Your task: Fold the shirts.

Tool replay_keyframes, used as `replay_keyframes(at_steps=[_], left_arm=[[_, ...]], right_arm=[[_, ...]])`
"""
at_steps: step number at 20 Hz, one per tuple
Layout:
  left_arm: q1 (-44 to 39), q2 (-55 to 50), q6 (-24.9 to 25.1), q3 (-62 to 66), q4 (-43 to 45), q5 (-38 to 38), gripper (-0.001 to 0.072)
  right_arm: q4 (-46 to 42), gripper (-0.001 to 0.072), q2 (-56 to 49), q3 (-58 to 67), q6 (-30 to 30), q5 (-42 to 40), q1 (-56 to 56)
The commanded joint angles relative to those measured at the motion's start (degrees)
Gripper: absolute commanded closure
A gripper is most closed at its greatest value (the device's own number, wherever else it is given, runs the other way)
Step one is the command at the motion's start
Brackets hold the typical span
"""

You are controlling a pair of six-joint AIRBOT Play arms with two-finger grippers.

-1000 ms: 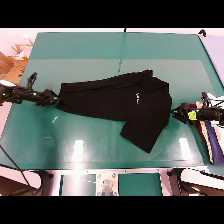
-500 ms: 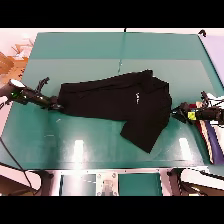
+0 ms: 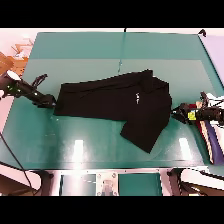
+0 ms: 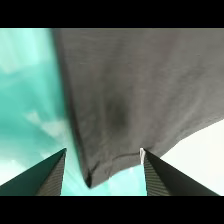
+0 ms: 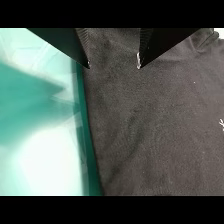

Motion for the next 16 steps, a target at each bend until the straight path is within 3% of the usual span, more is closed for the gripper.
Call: replay_keyframes(at_steps=[1, 9, 14, 16], left_arm=[[-0.11, 0.09, -1.27, 0.92, 2.49, -0.42, 0.0147], [0.0, 0.09, -2.58, 0.94, 3.13, -0.63, 0.0147], [5.7, 0.15, -4.39, 1.6, 1.84, -4.74, 0.0146], [8.41, 0.15, -4.72, 1.53, 0.35, -5.16, 0.0146]], right_arm=[[-0.87, 0.036, 0.02, -0.02, 0.04, 0.15, -0.04], [-1.6, 0.0361, -3.32, -2.73, 0.15, -0.2, 0.81], [-1.51, 0.0359, -0.57, -1.79, 1.16, 3.61, -8.17], [-1.51, 0.0307, -0.59, -1.97, 1.14, 4.72, -10.93]])
